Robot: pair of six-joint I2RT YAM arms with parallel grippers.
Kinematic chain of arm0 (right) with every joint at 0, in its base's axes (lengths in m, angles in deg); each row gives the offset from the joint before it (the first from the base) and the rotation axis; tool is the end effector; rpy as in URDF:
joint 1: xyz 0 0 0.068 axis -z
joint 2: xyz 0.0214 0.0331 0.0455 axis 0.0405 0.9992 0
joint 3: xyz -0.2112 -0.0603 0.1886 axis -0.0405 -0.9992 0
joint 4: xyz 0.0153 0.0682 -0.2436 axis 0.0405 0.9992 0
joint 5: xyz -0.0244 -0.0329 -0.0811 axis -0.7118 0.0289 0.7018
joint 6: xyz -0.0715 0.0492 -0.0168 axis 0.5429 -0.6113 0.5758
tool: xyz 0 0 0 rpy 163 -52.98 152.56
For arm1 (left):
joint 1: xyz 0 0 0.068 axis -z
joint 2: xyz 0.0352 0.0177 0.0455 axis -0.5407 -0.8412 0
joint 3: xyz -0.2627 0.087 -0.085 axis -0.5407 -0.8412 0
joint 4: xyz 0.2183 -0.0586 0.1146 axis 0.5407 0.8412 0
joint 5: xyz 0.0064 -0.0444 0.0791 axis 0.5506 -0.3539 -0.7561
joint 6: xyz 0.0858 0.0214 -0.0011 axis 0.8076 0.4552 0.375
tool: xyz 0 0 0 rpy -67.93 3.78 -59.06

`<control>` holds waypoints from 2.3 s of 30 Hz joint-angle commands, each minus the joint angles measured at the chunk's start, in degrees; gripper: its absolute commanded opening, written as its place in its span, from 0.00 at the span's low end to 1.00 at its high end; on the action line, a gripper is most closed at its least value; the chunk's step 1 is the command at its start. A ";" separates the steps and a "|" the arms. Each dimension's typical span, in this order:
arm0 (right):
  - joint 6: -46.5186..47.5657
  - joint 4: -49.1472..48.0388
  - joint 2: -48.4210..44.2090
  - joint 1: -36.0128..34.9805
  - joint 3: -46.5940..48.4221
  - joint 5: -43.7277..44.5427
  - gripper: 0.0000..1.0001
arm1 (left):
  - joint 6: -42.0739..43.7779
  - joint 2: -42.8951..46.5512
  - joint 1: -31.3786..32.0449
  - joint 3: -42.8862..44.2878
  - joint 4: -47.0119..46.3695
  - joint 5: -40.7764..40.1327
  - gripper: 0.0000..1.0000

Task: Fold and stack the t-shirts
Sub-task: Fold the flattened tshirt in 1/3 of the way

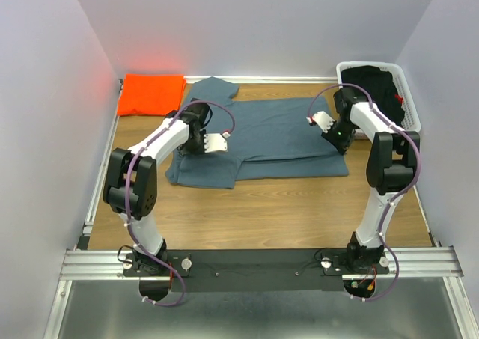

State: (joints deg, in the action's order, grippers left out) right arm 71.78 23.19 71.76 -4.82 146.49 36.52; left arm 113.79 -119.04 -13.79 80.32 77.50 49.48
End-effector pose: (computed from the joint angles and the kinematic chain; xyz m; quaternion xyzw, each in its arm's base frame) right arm 0.3903 0.0165 0.1672 -0.4672 0.8821 -0.0296 0.0532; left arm 0.3374 -0.1079 0.1965 0.6463 0.7508 0.0926 0.0999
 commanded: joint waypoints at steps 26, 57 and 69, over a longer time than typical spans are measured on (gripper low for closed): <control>-24.16 5.41 -1.65 11.99 -4.71 -22.51 0.54 | -10.75 4.33 -25.79 -5.93 6.30 37.82 0.63; -22.85 -1.45 -5.77 11.99 -18.24 -8.89 0.07 | -13.91 4.50 -26.76 -18.41 4.19 27.63 0.00; -20.65 7.67 -15.00 11.82 -12.73 -17.48 0.45 | -7.42 13.73 -27.29 -14.38 12.43 31.74 0.45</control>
State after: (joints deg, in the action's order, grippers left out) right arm 49.46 25.20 61.73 6.78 128.64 24.46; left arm 101.68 -111.19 -40.57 62.27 83.99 79.54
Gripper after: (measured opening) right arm 0.444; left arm 0.442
